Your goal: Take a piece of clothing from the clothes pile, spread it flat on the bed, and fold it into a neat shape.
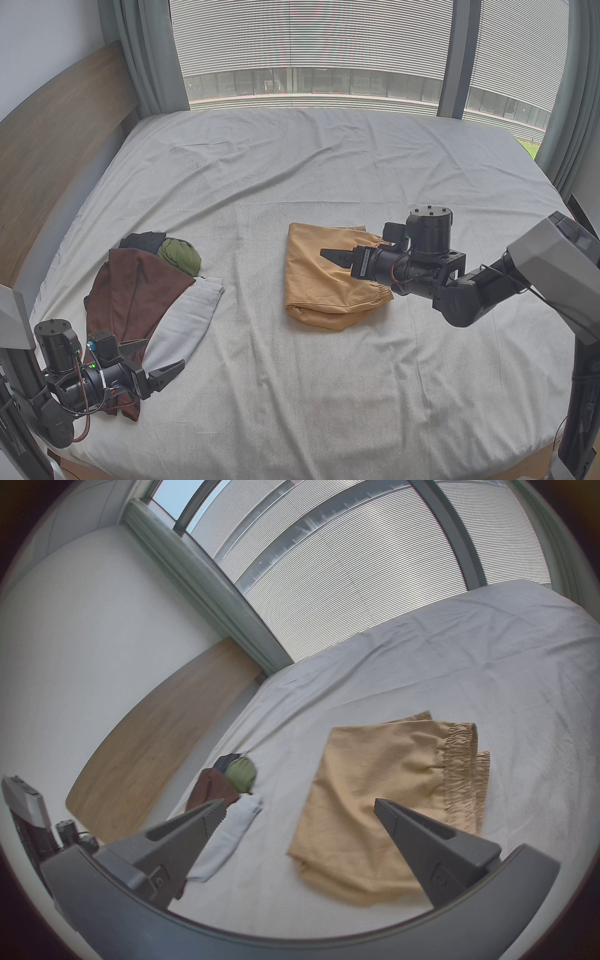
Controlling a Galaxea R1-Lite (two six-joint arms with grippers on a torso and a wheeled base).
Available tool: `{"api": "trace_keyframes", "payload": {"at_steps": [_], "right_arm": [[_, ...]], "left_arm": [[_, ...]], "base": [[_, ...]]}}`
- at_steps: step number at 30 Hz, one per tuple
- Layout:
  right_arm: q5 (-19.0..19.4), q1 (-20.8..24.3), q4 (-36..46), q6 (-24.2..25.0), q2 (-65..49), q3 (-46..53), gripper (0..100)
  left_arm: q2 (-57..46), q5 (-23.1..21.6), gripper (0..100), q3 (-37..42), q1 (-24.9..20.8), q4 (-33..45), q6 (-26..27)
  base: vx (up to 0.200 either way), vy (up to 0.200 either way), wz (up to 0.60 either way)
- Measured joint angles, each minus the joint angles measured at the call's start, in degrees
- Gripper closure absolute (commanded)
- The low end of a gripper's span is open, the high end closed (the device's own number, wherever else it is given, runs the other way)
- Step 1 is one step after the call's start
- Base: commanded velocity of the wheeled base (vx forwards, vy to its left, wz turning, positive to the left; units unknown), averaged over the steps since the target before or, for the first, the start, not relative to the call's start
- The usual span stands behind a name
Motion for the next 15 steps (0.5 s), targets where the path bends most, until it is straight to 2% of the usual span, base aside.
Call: {"api": "trace_keyframes", "payload": {"at_steps": [7, 15], "right_arm": [[-0.02, -4.74, 1.37, 0.40, 10.40, -9.80, 0], [-0.93, -7.35, 1.21, 0.49, 19.44, -14.13, 0]], "left_arm": [[0.01, -0.02, 0, 0.00, 0.04, 0.00, -0.02], [0.00, -0.02, 0, 0.00, 0.73, -0.02, -0.05]], "base": [[0.000, 0.000, 0.00], [0.000, 0.000, 0.00]]}}
